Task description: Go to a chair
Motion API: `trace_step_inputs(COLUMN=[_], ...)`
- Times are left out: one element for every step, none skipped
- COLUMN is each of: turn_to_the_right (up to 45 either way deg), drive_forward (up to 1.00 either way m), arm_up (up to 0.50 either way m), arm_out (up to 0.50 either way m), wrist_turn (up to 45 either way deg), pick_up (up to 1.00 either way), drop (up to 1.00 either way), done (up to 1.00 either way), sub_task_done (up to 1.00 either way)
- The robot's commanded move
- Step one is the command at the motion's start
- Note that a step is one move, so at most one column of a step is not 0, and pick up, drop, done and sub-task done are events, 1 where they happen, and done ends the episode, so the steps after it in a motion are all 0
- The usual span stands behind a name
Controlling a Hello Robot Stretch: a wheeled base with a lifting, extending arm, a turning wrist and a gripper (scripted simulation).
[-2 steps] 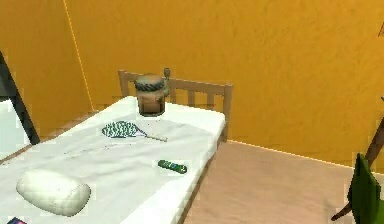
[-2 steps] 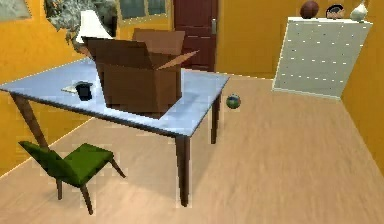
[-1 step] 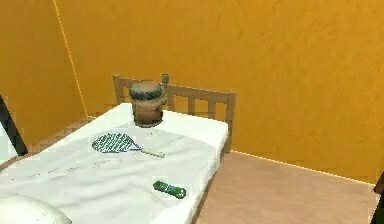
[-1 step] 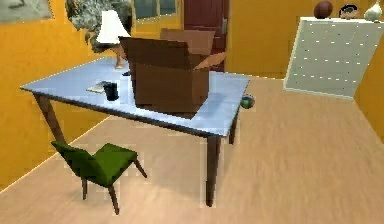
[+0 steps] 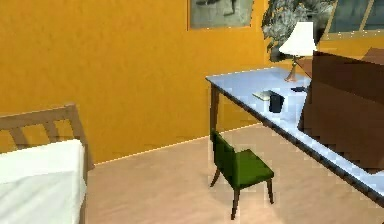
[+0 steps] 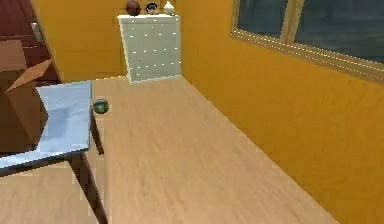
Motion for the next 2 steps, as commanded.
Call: trace_step_inputs(turn_to_the_right=[27.0,0.0], drive_forward=[0.00,0.30], arm_up=[0.00,0.00], arm_out=[0.00,0.00], wrist_turn=[0.0,0.0], pick_up=[0.00,0.00], drop=[0.00,0.00], done=[0.00,0.00], sub_task_done=[0.00,0.00])
